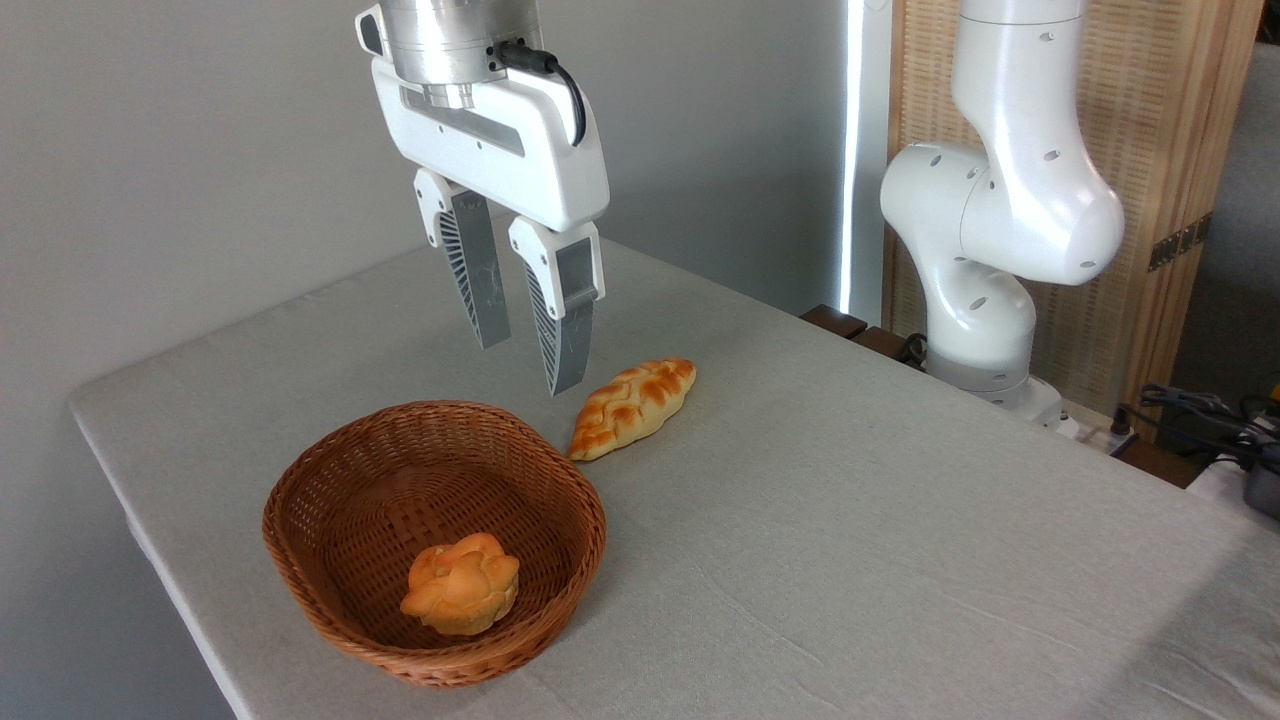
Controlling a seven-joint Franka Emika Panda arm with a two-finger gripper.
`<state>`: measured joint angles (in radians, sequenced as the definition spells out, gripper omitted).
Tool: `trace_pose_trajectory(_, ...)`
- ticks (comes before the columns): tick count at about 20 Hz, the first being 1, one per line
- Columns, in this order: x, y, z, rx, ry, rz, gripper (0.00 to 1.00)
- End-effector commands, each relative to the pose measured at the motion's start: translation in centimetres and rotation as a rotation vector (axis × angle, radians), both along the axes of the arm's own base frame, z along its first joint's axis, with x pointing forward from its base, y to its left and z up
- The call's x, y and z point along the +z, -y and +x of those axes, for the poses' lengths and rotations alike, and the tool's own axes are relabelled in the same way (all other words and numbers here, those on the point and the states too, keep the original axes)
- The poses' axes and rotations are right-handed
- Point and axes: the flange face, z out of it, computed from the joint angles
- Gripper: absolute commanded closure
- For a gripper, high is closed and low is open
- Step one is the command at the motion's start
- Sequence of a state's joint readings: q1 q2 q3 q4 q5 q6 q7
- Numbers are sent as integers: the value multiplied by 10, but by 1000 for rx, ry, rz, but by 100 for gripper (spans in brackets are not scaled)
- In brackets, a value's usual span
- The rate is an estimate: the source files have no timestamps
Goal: Put bread into the basket
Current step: 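Lower the open gripper down onto the long braided bread roll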
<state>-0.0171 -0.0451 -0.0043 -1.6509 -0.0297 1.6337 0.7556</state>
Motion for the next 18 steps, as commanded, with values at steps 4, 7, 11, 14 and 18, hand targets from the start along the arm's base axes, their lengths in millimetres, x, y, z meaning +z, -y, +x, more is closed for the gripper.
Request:
trace_pose_trajectory(4,1,-1,-4,-7,-37,-1,0)
trace_pose_trajectory(7,0,3,-7,-13,-45,-2,0)
trace_pose_trajectory(11,-18,25,-38,-34,-88,-30,0)
trace_pose_trajectory(14,-53,47,-74,-53,-165,-54,0)
trace_pose_trajectory(18,-89,84,-88,-12,-239,-92,0)
